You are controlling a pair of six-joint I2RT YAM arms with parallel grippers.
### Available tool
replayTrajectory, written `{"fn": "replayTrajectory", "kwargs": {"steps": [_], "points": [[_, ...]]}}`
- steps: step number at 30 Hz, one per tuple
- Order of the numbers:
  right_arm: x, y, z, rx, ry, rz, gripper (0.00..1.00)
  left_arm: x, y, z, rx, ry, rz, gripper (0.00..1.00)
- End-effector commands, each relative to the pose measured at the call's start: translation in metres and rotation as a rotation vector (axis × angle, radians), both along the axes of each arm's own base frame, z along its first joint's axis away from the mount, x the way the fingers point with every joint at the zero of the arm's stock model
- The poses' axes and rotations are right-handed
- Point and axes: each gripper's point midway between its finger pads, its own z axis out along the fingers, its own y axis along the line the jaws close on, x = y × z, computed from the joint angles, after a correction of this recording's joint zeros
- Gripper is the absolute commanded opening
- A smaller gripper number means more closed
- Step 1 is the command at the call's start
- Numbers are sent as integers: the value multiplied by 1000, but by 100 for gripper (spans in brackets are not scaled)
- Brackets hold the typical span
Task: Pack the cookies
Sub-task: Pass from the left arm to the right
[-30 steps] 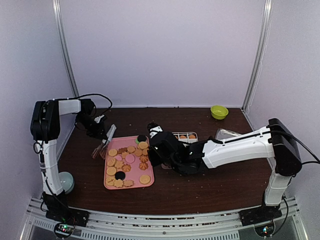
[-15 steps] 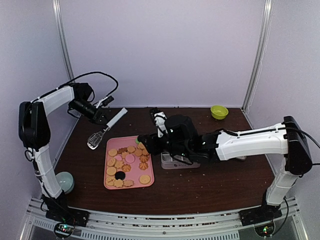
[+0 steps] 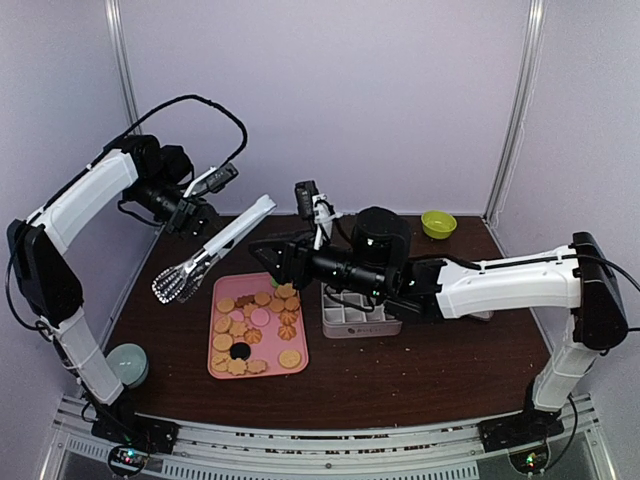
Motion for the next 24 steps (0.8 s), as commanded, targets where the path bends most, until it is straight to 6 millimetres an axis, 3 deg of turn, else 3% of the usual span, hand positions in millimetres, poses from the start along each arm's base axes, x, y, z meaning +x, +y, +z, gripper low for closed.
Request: {"fn": "replayTrajectory", "kwargs": {"steps": [1, 11, 18, 24], "points": [[-11, 8, 37, 159, -16, 92, 51, -19, -6, 27, -93, 8, -30, 0], [-1, 18, 45, 208, 9, 76, 37, -36, -9, 38, -117, -2, -55, 0], [9, 25, 42, 228, 22, 43, 18, -43, -10, 42, -129, 1, -62, 0], [10, 23, 60, 316, 25, 61, 3, -51, -12, 31, -108, 18, -86, 0]]}}
